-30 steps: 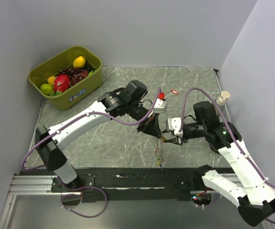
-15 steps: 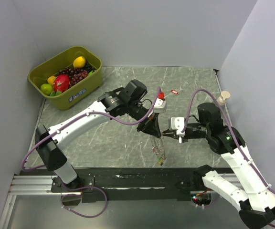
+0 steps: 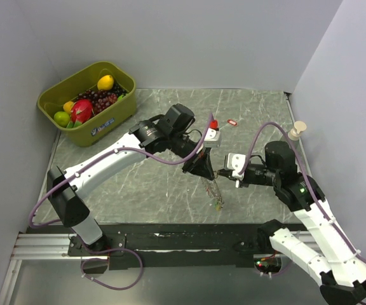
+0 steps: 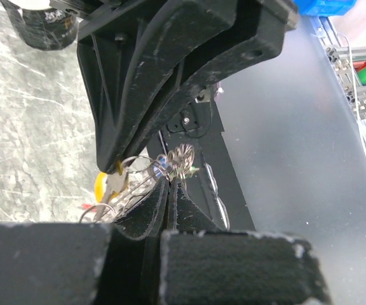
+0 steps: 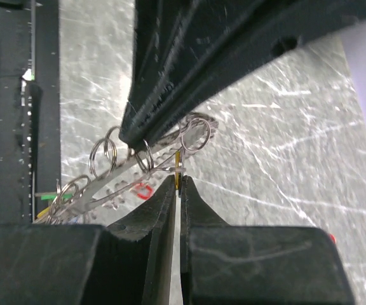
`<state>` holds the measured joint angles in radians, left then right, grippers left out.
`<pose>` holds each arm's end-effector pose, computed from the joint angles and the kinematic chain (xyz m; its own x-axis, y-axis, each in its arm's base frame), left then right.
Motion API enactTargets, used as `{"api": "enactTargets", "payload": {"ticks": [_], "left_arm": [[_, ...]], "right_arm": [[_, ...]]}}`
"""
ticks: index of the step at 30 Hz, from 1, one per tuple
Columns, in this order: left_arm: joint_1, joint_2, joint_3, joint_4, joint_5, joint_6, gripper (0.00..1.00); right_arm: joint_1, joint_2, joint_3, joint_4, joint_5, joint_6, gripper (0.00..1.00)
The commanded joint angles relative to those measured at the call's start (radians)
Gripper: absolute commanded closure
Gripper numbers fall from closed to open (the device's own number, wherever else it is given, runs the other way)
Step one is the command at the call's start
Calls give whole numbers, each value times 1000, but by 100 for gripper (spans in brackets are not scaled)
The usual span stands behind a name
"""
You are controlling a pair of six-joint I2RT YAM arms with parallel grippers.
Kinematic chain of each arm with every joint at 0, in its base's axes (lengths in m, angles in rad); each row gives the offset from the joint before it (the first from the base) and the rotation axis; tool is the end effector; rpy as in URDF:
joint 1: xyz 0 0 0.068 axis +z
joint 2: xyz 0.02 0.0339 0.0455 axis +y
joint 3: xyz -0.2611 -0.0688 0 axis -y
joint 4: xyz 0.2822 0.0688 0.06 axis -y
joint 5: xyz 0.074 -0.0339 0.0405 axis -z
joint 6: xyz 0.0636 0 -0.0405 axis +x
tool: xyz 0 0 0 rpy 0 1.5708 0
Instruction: Remove the keys from the keyring
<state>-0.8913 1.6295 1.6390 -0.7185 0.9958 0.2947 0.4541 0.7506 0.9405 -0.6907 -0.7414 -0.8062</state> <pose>0.2094 -0.3442 0.3661 -0.1524 0.4400 -0.8850 0.9066 -0.2942 -0.3024 0.1617 0.1267 0.3457 0.3190 -0.4366 -0.8412 -0.9038 0.1269 -0.4086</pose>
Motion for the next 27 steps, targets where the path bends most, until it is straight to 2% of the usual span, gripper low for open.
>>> {"api": "enactTargets", "payload": {"ticks": [1, 6, 11, 17, 27], "left_arm": [[-12, -25, 55, 16, 86, 9, 99], [-14, -26, 48, 25, 76, 1, 99], [-12, -26, 36, 51, 40, -35, 99], [-14, -33, 9, 140, -95, -112, 99], [-14, -28, 4, 157, -125, -127, 99]], "right_arm": [[-2, -8, -19, 123, 164, 51, 100], [-2, -19, -22, 119, 186, 64, 100], [-2, -28, 38, 54, 122, 73, 100], [3, -19, 78, 14, 99, 87, 100], [11, -25, 76, 30, 109, 113, 100]]}}
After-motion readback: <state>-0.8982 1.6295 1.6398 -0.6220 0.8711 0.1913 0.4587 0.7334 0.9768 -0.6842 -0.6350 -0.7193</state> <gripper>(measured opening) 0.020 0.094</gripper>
